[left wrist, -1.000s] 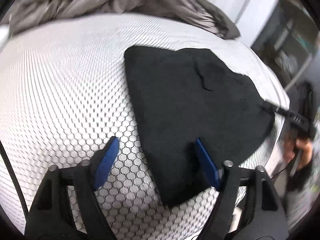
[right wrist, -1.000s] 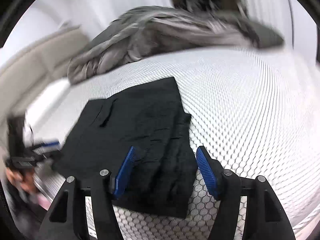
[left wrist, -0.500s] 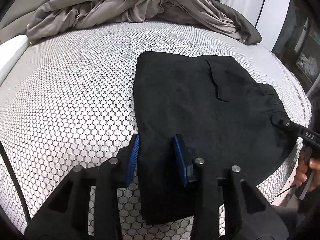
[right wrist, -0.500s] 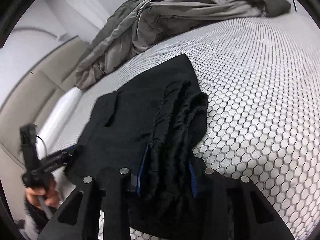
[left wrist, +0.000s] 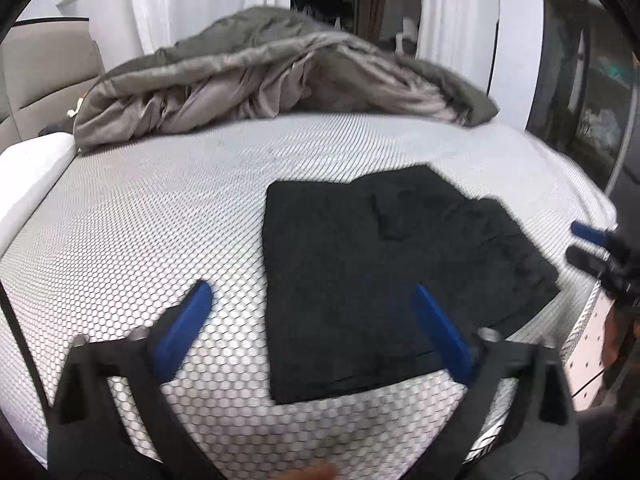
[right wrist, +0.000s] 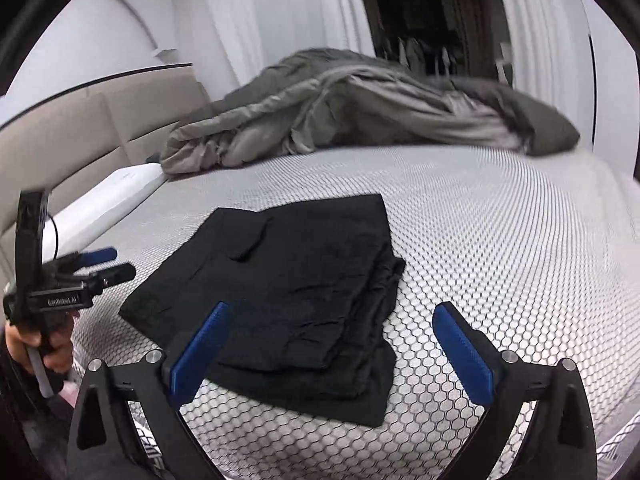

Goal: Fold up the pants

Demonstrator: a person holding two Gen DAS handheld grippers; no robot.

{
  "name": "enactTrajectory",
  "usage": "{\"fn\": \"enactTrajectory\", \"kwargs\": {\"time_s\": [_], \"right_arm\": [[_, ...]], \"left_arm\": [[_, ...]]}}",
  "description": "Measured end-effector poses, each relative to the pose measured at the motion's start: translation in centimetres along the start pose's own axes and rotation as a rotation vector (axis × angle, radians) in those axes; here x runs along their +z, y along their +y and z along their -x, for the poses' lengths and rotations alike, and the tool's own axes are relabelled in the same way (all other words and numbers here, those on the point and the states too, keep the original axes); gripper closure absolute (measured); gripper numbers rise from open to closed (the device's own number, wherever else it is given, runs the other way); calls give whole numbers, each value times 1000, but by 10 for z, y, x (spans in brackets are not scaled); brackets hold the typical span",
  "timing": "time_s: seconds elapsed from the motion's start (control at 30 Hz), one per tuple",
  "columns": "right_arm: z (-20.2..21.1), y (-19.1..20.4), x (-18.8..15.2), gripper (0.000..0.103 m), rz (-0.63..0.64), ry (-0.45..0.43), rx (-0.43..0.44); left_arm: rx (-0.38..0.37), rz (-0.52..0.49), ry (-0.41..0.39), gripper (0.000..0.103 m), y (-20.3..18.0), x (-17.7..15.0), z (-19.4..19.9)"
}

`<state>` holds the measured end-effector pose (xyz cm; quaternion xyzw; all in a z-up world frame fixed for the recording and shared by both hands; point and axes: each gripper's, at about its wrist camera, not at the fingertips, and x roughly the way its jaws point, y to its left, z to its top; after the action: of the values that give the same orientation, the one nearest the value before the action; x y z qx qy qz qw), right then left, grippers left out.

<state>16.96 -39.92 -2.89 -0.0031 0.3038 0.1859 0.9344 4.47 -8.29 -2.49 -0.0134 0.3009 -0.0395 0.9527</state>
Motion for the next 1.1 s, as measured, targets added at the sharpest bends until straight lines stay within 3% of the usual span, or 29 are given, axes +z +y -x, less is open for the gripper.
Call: {"fn": "enactTrajectory", "kwargs": {"time_s": [0.37,0.5,0.77,1.1], "right_arm": [[11,38,-25,0,101,-33,-6],[12,38,-34,0,77,-32,-3],[21,39,-33,0,72,-68,3],[27,35,-31,0,58,-93,2]], "left_arm": [[9,21,-61,1,-29,-20,31],[35,8,-86,1,-32,-25,32],[48,11,-53,0,-23,-30,21],[40,1,-65,0,-22,-29,22]]}}
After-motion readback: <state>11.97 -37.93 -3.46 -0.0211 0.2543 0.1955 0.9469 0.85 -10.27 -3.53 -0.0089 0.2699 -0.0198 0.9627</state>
